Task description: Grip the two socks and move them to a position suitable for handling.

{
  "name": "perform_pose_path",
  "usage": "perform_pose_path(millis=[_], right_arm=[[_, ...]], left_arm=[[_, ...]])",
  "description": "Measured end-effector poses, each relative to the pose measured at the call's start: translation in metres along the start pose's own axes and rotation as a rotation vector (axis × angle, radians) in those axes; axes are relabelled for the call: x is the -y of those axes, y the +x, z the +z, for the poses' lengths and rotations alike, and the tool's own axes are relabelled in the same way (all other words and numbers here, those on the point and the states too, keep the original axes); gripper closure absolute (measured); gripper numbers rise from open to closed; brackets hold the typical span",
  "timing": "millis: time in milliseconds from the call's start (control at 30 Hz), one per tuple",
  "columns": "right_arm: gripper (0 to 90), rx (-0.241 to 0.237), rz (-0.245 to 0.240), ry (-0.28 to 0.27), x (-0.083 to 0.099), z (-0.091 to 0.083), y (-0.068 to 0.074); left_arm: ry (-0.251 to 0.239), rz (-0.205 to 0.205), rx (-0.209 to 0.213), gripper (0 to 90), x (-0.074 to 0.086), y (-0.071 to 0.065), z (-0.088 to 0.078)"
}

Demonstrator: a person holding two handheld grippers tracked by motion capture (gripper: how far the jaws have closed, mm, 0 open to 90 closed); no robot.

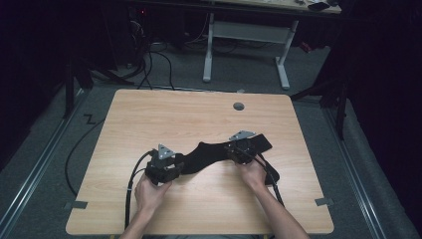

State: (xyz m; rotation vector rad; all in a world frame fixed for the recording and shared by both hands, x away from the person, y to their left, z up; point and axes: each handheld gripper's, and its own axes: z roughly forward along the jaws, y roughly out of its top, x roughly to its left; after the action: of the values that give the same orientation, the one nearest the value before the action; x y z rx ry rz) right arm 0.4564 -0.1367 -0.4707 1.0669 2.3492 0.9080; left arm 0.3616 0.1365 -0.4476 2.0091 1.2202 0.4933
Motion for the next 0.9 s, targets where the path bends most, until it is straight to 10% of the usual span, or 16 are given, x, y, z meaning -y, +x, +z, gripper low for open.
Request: perform_pose_path(millis=[333, 667, 900], right_arm=[[75.7, -0.005, -0.001, 0.047, 0.012, 0.017, 0.002], [75.7, -0.011, -0.021, 0.059, 0.013, 0.015, -0.001], [74.9, -0.008, -0.018, 0.079, 0.009, 0.016, -0.003]], left_arm=[[-0.009, 0.020, -0.037, 57.9, -0.007, 0.006, -0.010], [0.130, 0.054, -0.096, 54.7, -0.013, 0.017, 0.049], [0.146, 0.065, -0.096, 55.3, -0.011, 0.016, 0.059]])
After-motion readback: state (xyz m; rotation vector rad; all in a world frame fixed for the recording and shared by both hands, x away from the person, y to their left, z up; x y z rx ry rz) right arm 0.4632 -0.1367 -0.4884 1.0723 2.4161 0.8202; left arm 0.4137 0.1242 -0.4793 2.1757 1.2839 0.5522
